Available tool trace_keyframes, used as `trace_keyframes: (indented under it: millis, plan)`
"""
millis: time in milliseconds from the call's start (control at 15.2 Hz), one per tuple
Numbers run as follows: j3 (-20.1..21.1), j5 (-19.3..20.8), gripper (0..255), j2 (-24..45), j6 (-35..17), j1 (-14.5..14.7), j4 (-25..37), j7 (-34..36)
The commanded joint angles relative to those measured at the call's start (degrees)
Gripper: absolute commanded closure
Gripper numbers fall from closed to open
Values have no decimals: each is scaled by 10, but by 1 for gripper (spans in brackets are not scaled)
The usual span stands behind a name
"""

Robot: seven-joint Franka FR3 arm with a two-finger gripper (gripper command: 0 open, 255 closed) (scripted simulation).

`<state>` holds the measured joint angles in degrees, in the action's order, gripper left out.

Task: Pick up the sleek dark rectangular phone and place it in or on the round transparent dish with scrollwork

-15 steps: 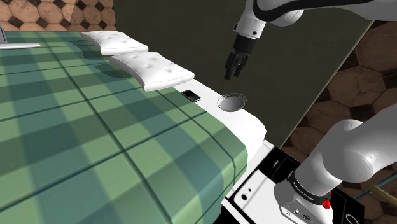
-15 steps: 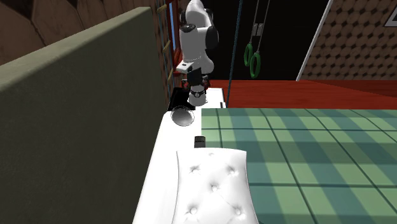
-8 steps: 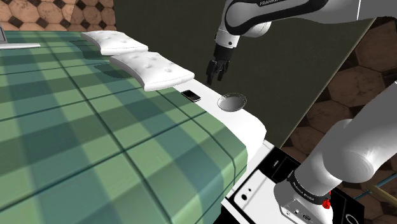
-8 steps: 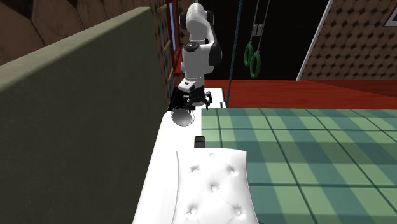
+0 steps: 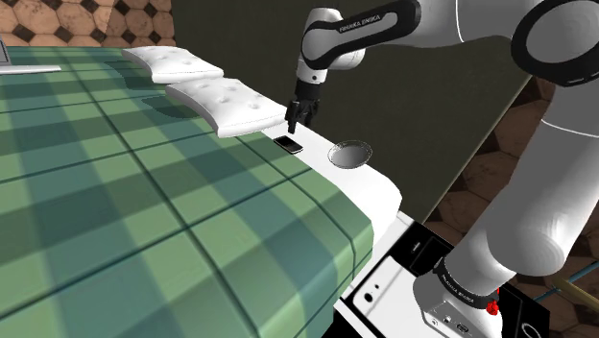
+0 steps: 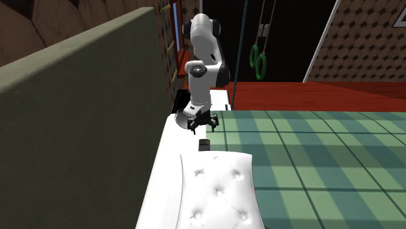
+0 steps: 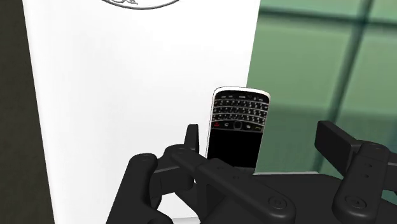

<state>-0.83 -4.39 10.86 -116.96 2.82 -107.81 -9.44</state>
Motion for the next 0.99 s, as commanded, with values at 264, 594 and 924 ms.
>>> trace_keyframes:
  millis: [264,594,924]
  plan:
    - [1,6,0,99,-16,3,81,3]
    - [2,5,0,114,-49,4,62,2]
    - [2,4,0,119,-59,4,57,2]
